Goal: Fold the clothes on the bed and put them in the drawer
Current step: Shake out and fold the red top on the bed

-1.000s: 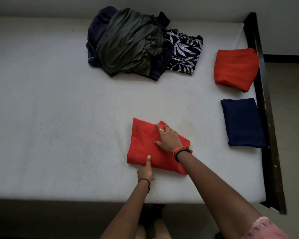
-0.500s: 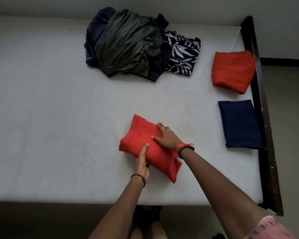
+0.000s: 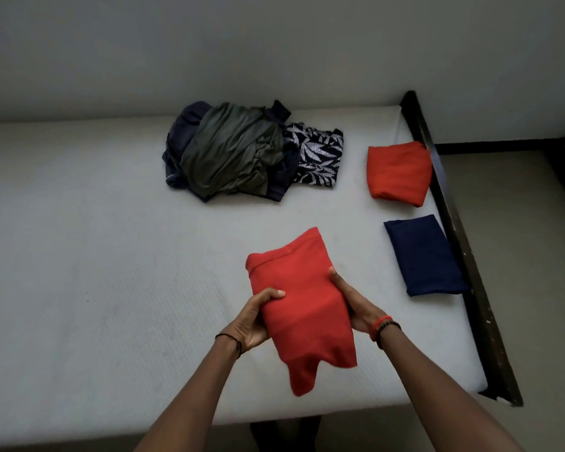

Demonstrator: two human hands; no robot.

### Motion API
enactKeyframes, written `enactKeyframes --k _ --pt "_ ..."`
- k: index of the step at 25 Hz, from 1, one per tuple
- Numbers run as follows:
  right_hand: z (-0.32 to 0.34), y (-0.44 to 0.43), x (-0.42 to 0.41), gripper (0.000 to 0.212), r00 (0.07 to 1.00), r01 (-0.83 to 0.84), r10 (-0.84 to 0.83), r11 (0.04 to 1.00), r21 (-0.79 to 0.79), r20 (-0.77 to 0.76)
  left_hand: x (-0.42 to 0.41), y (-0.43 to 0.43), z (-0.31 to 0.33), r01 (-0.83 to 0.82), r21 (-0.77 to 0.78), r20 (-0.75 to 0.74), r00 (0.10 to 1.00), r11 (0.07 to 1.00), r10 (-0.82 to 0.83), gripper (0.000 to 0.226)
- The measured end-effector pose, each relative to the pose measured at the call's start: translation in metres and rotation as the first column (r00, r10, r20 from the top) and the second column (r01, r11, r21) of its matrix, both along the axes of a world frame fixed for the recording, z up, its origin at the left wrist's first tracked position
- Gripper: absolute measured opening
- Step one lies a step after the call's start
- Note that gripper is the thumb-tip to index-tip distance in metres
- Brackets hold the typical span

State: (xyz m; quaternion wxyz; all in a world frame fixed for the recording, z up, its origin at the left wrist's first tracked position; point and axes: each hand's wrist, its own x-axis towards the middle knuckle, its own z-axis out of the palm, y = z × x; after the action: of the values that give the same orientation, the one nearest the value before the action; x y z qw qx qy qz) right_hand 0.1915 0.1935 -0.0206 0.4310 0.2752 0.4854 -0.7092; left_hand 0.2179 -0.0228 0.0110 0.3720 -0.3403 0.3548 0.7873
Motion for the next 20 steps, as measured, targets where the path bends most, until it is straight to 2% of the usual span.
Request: enactKeyframes --k 2,4,10,15,18,20 --pt "0.025 0.005 0.012 0.103 0.996 0.086 -0.085 0.996 -0.034 0.036 -0.008 0.001 0.014 0.088 0.011 -0.016 0.996 0.996 -0.088 0.060" --pt "0.042 0.010 0.016 0.109 0.987 0.159 -0.159 0.987 -0.038 0.010 -0.018 0.007 0.028 0.145 0.016 -0.041 0.989 0.989 -0.144 0.061" --pt "0.064 0.049 0.017 0.106 0.960 0.278 -0.279 0.960 -0.039 -0.018 -0.050 0.050 0.048 0.250 -0.011 -0.072 0.966 0.968 -0.250 0.055" --pt "0.075 0.115 0.006 0.095 0.936 0.340 -0.342 0.940 -0.040 -0.087 -0.067 0.109 0.052 0.430 0.004 -0.093 0.899 0.903 -0.428 0.044" --pt "0.069 0.165 -0.002 0.092 0.921 0.367 -0.375 0.926 -0.090 -0.102 -0.077 0.148 0.037 0.525 0.012 -0.091 0.848 0.851 -0.522 0.058" --pt "0.057 0.200 -0.010 0.086 0.919 0.369 -0.380 0.923 -0.109 -0.107 -0.086 0.175 0.025 0.539 -0.037 -0.079 0.838 0.841 -0.540 0.068"
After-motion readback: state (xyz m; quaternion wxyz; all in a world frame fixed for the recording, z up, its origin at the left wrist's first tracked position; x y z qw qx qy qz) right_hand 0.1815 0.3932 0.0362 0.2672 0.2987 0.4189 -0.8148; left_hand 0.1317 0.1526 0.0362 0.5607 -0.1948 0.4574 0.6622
